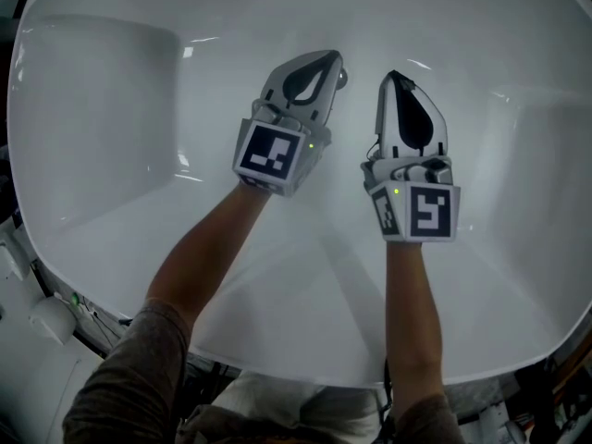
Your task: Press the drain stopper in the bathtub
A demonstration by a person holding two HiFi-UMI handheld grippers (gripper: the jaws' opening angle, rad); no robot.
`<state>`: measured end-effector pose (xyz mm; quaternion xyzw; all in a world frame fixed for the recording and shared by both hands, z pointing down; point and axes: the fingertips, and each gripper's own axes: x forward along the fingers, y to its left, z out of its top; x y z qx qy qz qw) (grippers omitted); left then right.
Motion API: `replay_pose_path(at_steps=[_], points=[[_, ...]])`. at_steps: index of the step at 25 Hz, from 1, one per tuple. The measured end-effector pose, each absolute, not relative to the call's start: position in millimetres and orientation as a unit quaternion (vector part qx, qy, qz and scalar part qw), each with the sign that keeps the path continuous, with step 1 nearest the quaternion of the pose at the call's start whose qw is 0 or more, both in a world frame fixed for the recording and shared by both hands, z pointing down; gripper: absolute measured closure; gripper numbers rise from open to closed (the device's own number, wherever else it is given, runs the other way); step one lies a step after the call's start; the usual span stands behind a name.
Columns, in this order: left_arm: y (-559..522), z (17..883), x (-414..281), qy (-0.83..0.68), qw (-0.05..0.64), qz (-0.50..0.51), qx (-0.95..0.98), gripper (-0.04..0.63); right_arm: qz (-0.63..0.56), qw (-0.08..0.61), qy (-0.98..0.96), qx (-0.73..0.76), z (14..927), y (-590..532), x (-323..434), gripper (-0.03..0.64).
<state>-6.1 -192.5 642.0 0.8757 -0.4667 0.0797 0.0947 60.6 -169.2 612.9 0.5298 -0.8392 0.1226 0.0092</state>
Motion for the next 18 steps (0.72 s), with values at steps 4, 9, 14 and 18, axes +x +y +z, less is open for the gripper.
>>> replay_pose_path(at_steps=[4, 9, 14, 18], points=[[-195, 667, -9, -0.475, 0.117, 0.092, 0.867, 0.594, 0.135, 0.006, -0.837, 0.530, 618, -162, 57, 0.618], [-197, 705, -8, -0.477, 0.148, 0.113, 0.859, 0.594, 0.133, 0.012, -0.840, 0.526, 620, -160, 55, 0.618], [-206, 734, -13, -0.478, 0.168, 0.129, 0.852, 0.594, 0.137, 0.020, -0.833, 0.536, 629, -162, 58, 0.618], [-212, 761, -9, -0.480, 0.202, 0.141, 0.842, 0.594, 0.145, 0.024, -0.830, 0.538, 633, -162, 58, 0.618]])
